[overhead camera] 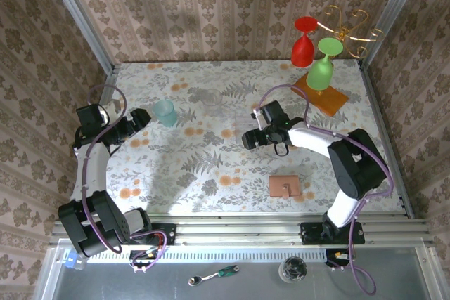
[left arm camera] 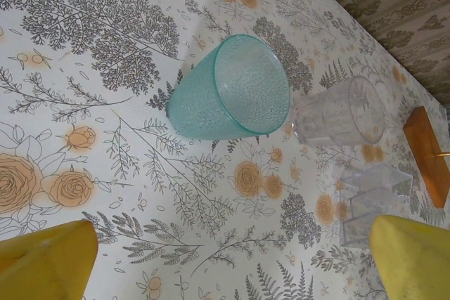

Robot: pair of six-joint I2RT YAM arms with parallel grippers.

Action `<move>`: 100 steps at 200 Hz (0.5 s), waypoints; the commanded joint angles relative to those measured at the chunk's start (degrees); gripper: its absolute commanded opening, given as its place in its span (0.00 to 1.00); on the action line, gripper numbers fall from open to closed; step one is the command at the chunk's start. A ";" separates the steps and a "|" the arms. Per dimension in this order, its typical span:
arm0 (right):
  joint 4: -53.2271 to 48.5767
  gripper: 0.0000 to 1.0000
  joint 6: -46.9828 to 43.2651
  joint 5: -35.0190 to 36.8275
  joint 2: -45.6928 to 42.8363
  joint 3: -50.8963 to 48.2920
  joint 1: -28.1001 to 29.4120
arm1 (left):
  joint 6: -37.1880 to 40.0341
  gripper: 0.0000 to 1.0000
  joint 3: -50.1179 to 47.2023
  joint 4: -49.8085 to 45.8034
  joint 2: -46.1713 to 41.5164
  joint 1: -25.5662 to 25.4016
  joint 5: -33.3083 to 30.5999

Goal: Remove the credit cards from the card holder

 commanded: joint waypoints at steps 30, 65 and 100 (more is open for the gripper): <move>-2.62 0.92 -1.17 5.11 3.46 3.12 0.90 | -0.37 1.00 0.62 0.18 0.42 0.39 1.61; -1.91 0.92 0.47 5.96 5.55 4.97 0.90 | -0.35 1.00 0.62 -0.02 0.40 0.39 1.62; -1.27 0.91 1.86 6.16 7.20 6.76 0.90 | -0.22 1.00 0.66 -0.10 0.49 0.42 1.53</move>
